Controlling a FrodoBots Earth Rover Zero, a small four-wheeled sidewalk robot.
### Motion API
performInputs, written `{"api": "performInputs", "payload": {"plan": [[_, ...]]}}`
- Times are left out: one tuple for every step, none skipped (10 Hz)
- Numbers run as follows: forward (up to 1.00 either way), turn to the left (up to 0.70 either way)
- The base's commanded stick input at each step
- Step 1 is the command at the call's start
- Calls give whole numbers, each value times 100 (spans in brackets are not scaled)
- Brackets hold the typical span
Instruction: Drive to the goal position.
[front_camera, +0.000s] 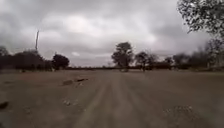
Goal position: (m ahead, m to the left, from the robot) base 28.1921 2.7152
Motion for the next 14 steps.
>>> {"api": "performInputs", "payload": {"plan": [[70,-1],[70,-1],[70,-1],[70,-1],[70,-1],[70,-1],[70,-1],[70,-1],[70,-1],[70,-1],[70,-1],[70,-1],[70,-1],[70,-1]]}}
